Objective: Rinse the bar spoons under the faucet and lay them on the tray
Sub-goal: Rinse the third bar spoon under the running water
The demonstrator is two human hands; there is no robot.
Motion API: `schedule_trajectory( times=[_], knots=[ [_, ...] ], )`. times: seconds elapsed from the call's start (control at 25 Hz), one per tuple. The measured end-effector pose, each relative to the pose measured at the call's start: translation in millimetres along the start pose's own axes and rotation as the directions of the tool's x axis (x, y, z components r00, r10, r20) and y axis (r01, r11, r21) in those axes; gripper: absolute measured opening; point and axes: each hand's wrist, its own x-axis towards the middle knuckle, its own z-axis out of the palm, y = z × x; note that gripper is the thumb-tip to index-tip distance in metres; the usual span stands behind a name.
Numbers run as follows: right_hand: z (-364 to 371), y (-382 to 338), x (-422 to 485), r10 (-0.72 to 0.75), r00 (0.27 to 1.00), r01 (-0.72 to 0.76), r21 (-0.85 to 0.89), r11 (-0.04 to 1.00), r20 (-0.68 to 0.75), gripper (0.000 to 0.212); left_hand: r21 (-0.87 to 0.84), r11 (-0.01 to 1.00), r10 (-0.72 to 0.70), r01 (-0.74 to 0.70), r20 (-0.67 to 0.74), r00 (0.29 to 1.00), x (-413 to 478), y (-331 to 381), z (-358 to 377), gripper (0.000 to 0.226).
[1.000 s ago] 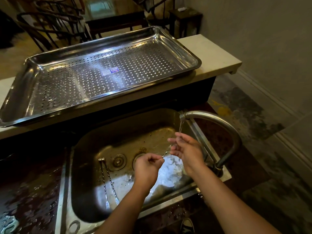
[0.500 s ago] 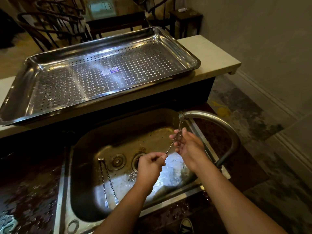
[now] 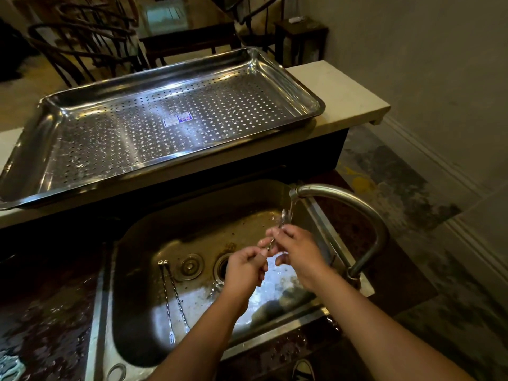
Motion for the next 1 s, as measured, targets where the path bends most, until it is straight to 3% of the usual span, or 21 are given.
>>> schedule_trajectory(
  times=[0.08, 0.28, 0.44, 0.64, 0.8, 1.0],
  knots=[
    [0.8, 1.3, 2.4, -0.008, 1.0, 0.007, -0.023, 1.0, -0.016, 0.013, -0.019, 1.0, 0.001, 0.0, 0.02, 1.0, 0.2, -1.4, 1.0, 0.03],
    [-1.5, -6.3, 7.7, -0.027, 0.998, 0.039, 0.242, 0.97, -0.052, 0.012, -0.086, 0.996, -0.002, 0.009, 0.089, 0.996, 5.0, 9.5, 5.6, 0.022],
    [-3.4, -5.7, 1.5, -0.008, 0.998, 0.005, -0.053, 0.999, -0.058, 0.008, -0.076, 0.997, -0.002, 0.011, 0.112, 0.994, 10.5, 10.4, 6.3, 0.021],
    [-9.1, -14.7, 11.4, -0.071, 0.99, 0.082, 0.085, 0.993, -0.125, 0.009, -0.07, 0.997, 0.023, -0.018, 0.073, 0.997, 13.9, 14.6, 13.5, 0.01],
    [-4.5, -6.4, 4.3, -0.085, 0.99, 0.082, -0.034, 0.996, -0.114, 0.01, -0.148, 0.987, 0.076, -0.068, 0.05, 0.996, 17.3, 43.4, 24.6, 0.027],
    [-5.0, -7.9, 1.6, -0.26, 0.954, 0.23, -0.191, 0.954, -0.15, 0.031, 0.177, 0.923, 0.325, -0.343, 0.123, 0.938, 25.1, 60.9, 38.5, 0.024]
  ],
)
